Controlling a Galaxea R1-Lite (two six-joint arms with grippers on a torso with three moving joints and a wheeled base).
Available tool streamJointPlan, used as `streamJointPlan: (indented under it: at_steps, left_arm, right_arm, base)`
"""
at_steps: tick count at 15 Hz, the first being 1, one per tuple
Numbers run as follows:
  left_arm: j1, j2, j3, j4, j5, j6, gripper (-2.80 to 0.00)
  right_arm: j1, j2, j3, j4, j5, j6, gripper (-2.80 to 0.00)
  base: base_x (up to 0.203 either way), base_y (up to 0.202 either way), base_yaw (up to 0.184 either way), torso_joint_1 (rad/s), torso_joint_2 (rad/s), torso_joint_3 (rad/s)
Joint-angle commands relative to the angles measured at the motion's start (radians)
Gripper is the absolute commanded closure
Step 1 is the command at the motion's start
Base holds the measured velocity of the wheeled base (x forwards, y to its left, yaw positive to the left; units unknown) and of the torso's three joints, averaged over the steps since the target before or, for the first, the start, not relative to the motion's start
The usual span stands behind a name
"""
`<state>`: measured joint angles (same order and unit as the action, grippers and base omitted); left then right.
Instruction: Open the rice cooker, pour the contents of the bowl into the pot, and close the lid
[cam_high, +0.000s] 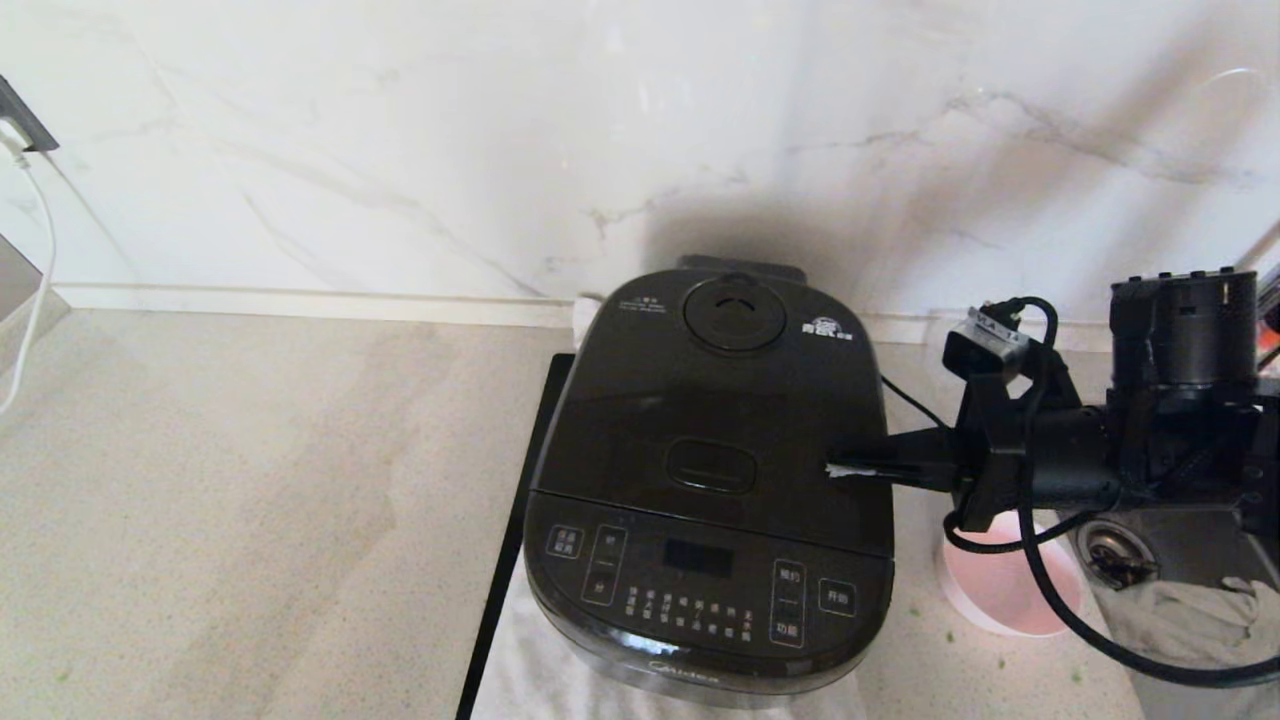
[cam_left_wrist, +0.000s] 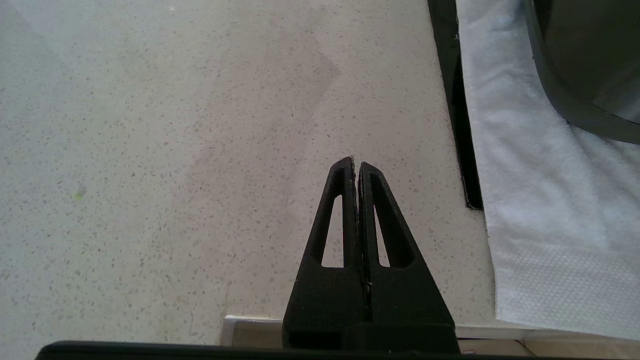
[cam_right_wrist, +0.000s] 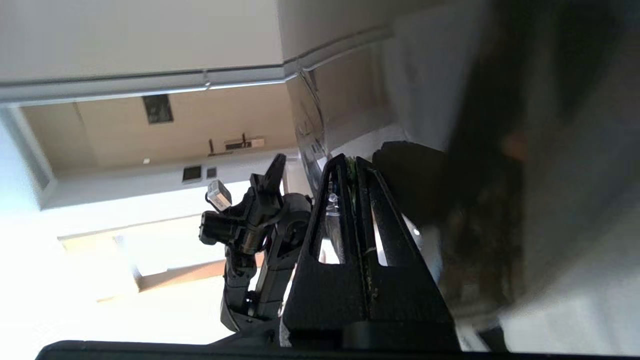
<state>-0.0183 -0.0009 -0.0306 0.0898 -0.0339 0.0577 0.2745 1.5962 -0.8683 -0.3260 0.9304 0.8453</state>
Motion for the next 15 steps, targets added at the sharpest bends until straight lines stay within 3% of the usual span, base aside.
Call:
streamJointPlan:
  at_steps: [1, 3, 6, 8, 11, 13, 15]
  left_arm:
    - [0.000, -0.001, 0.000, 0.001, 0.000, 0.001, 0.00]
    - [0.000, -0.001, 0.000, 0.001, 0.000, 0.001, 0.00]
    - [0.000, -0.001, 0.000, 0.001, 0.000, 0.001, 0.00]
    - [0.000, -0.001, 0.000, 0.001, 0.000, 0.001, 0.00]
    - [0.000, -0.001, 0.000, 0.001, 0.000, 0.001, 0.00]
    - [0.000, -0.001, 0.000, 0.001, 0.000, 0.001, 0.00]
    - [0.001, -0.001, 0.000, 0.001, 0.000, 0.001, 0.00]
  right_arm:
    - [-0.003, -0.097, -0.031, -0.005, 0.002, 0.028, 0.00]
    - [0.001, -0.153, -0.069, 0.015, -0.098, 0.065, 0.00]
    - [0.002, -0.218, -0.184, 0.156, -0.172, 0.053, 0.00]
    - [0.007, -0.237, -0.231, 0.269, -0.328, -0.049, 0.00]
    - [0.100, -0.253, -0.257, 0.414, -0.608, -0.189, 0.00]
    - [0.184, -0.257, -0.354, 0.667, -0.790, -0.227, 0.00]
    - [0.260, -0.295, -0.388, 0.756, -0.859, -0.230, 0.00]
  base:
    - [0.000, 0.000, 0.000, 0.000, 0.00, 0.000]
    - [0.000, 0.000, 0.000, 0.000, 0.00, 0.000]
    - [0.000, 0.000, 0.000, 0.000, 0.00, 0.000]
    - [0.000, 0.000, 0.000, 0.000, 0.00, 0.000]
    - [0.000, 0.000, 0.000, 0.000, 0.00, 0.000]
    - [0.000, 0.000, 0.000, 0.000, 0.00, 0.000]
    - [0.000, 0.000, 0.000, 0.000, 0.00, 0.000]
